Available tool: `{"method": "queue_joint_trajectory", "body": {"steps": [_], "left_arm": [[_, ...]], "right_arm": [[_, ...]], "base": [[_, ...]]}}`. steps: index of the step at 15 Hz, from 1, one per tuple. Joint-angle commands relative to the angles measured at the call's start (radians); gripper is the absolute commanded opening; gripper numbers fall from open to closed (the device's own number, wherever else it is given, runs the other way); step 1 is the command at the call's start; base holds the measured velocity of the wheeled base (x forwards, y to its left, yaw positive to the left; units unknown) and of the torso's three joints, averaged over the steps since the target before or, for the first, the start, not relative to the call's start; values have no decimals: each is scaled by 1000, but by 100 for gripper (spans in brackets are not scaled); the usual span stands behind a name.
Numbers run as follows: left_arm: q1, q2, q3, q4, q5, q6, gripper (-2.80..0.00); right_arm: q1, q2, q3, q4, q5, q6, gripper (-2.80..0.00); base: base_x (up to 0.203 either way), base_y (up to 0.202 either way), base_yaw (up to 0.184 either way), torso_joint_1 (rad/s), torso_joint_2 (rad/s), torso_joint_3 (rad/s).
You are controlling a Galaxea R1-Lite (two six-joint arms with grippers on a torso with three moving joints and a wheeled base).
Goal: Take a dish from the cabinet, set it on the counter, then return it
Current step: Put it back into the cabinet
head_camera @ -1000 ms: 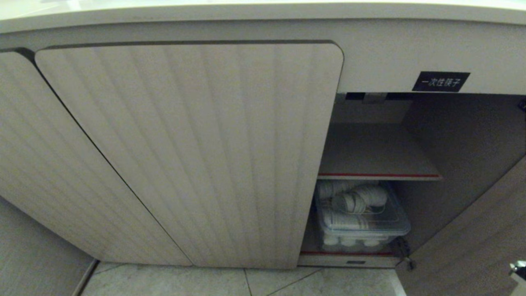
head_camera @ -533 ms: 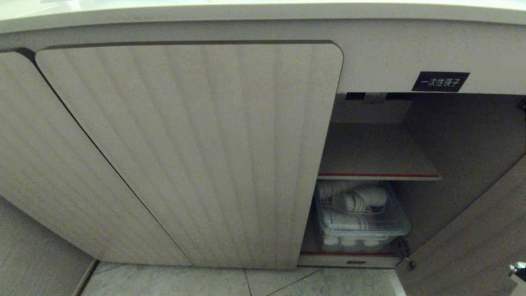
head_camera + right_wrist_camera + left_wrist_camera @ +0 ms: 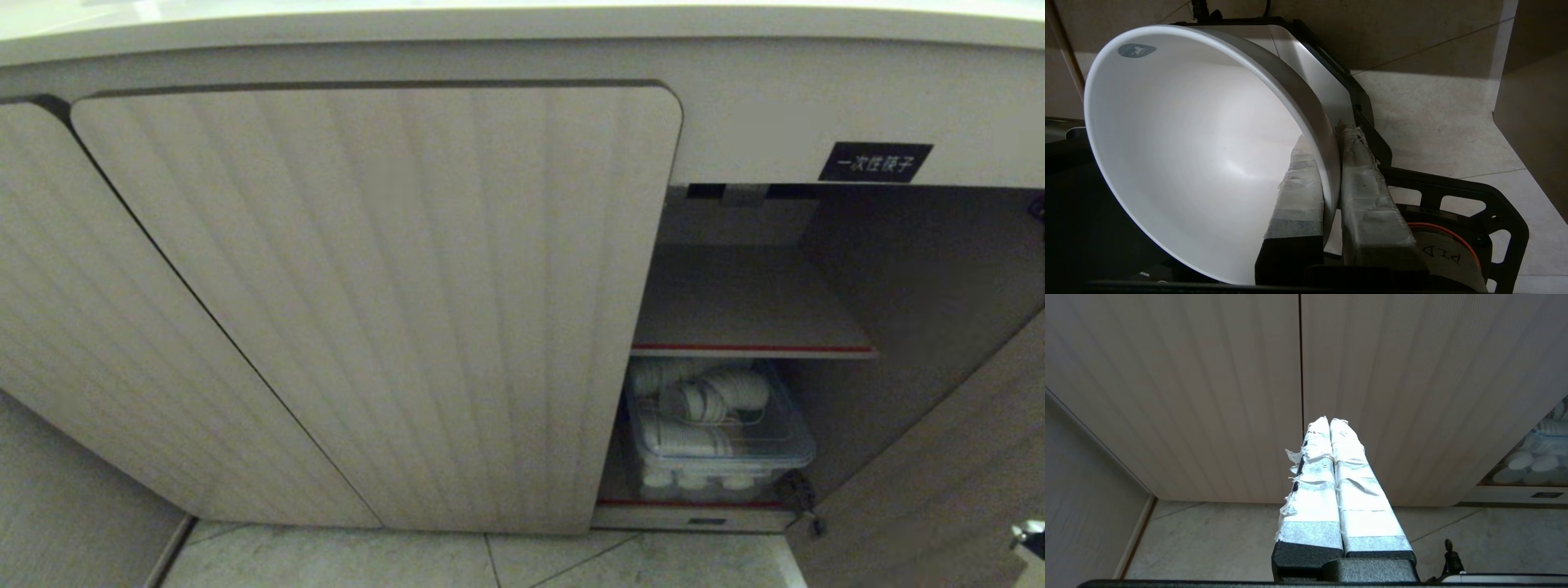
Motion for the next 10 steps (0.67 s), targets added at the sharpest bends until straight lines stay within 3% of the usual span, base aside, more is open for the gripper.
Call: {"method": "queue_joint_trajectory", "body": {"steps": [1,10], "left_arm": [[0,0,0,0,0,-1,-280],[1,0,0,0,0,-1,-280]], "right_arm": [[0,2,-1,3,-4,3,-280],[-16,10,-15,-19,-22,5,-280]], "base": [[0,0,0,0,0,0],[0,0,0,0,0,0]]}}
